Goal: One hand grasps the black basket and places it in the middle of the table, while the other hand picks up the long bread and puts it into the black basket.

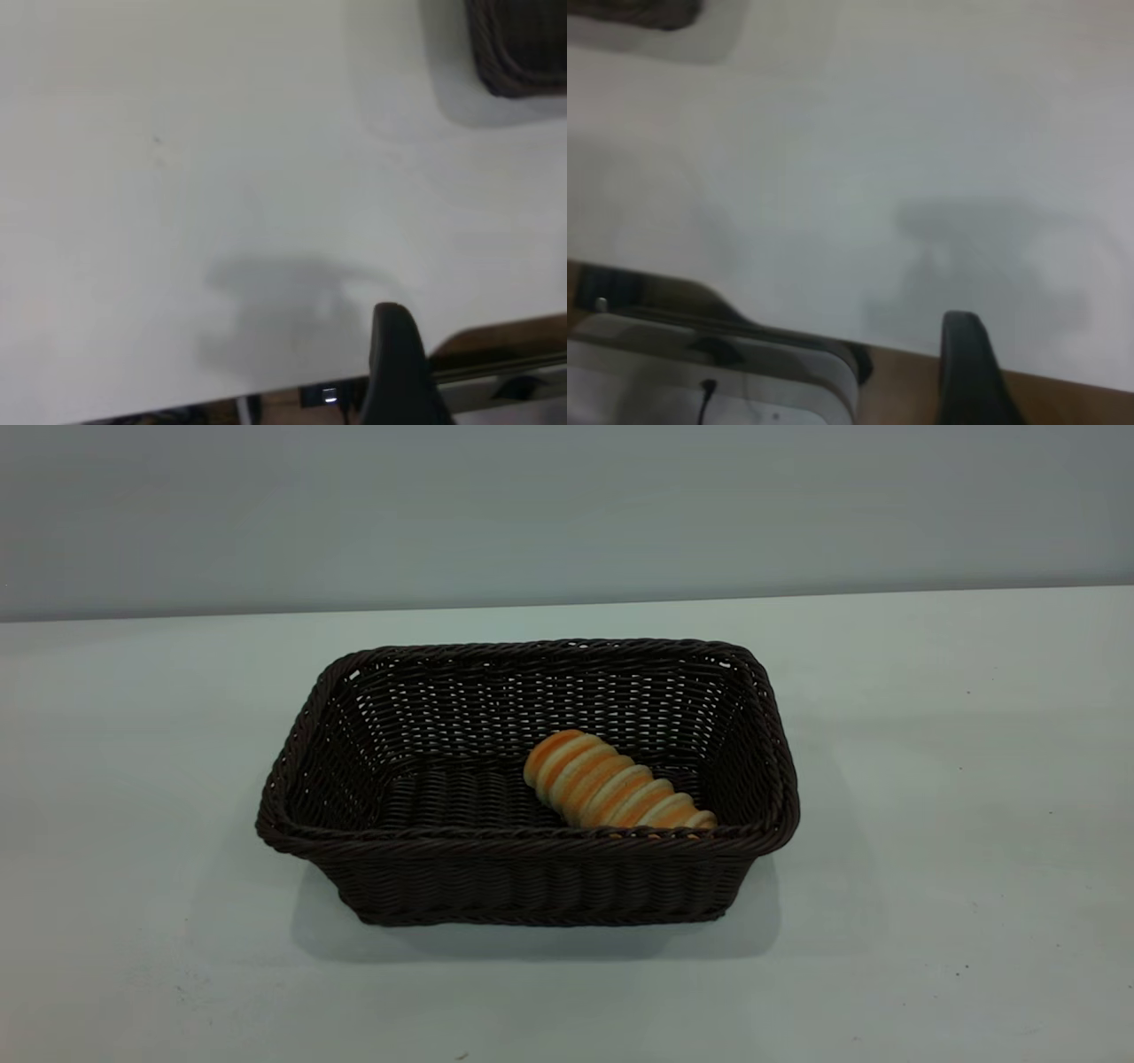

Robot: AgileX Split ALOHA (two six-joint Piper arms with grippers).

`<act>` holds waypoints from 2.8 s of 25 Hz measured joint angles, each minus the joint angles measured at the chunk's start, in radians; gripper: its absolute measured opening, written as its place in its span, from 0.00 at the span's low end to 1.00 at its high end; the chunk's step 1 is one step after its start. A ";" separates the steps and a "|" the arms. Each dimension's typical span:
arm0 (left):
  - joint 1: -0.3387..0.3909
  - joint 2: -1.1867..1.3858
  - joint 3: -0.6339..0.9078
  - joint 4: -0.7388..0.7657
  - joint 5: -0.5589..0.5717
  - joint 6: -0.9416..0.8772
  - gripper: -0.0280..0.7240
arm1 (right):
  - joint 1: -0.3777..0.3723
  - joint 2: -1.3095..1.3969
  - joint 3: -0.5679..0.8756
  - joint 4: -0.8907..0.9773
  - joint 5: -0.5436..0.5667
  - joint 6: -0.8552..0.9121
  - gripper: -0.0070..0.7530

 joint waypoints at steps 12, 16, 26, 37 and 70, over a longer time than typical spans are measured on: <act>0.000 -0.404 0.184 -0.007 0.016 0.000 0.74 | 0.000 -0.399 0.142 0.021 0.061 -0.023 0.58; 0.000 -0.511 0.217 -0.007 0.041 0.000 0.74 | 0.000 -0.496 0.182 -0.002 0.064 0.011 0.58; 0.000 -0.631 0.313 -0.007 0.083 -0.028 0.74 | 0.000 -0.561 0.204 -0.085 0.066 0.072 0.58; 0.000 -0.631 0.326 -0.007 0.064 -0.055 0.74 | 0.000 -0.605 0.228 -0.114 0.078 0.085 0.57; 0.078 -0.739 0.326 0.009 0.067 -0.053 0.74 | 0.000 -0.757 0.228 -0.113 0.088 0.086 0.56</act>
